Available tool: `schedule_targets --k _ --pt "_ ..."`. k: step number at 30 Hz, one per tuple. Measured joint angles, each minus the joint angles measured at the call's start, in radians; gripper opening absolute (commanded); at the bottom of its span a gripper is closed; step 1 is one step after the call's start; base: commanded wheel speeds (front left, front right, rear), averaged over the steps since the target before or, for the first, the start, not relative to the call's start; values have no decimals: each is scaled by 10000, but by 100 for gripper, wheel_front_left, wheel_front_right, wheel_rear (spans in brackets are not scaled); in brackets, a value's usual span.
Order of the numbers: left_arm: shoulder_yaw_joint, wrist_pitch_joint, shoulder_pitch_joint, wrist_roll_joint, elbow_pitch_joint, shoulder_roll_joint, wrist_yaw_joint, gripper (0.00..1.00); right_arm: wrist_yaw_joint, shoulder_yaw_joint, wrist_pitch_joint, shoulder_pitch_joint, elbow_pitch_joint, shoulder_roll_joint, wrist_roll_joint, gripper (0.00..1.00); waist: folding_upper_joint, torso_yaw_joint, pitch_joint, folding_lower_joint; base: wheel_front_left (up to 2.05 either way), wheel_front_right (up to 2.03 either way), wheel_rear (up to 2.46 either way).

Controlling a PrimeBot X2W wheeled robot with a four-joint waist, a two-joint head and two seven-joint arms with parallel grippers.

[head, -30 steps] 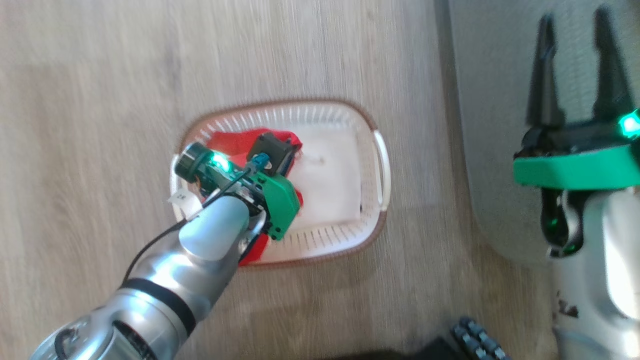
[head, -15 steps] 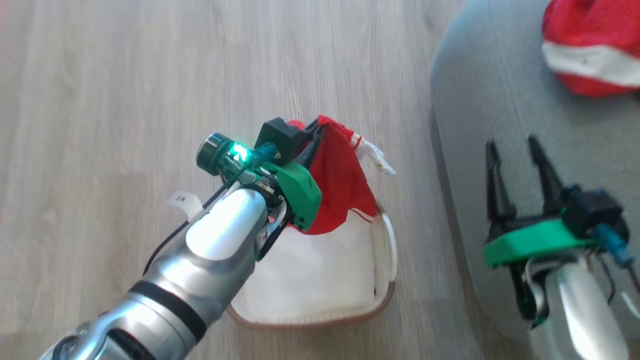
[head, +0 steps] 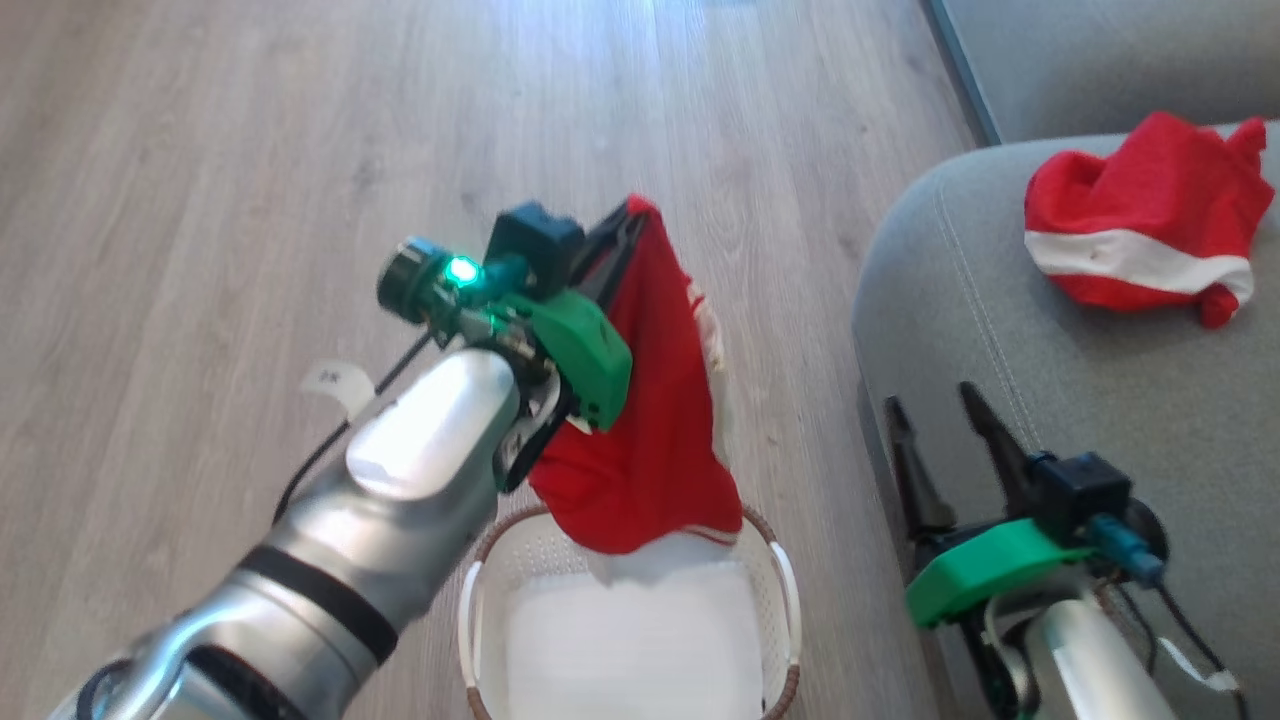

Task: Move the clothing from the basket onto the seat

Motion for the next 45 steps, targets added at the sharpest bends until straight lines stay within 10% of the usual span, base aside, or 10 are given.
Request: schedule_targets --k 17,32,35,37,44,45 --pt "12 341 -552 -176 -800 -107 203 0 0 3597 2 -1597 1875 -29 646 100 0 522 -711 0 0 0 0" --pt "-322 606 -792 -276 -1356 -249 249 0 0 4326 12 -3556 4090 -113 1139 100 0 1195 -658 1 0 0 0" --pt "-401 606 -791 -328 -1515 -263 293 0 0 4335 12 -3578 4289 -113 1300 54 0 1360 -641 0 0 0 0" --pt "-449 604 -791 -384 -1603 -274 322 0 0 4339 12 -3592 4339 -113 1384 0 0 1454 -631 0 0 0 0" --pt "-414 602 -726 -564 -1601 -201 504 0 0 4090 12 -3770 4144 -113 1490 0 0 1474 -577 1 0 0 0" --pt "-351 591 -699 -623 -1586 -173 510 16 0 4031 12 -3769 4077 -111 1490 0 0 1438 -566 0 0 0 0"
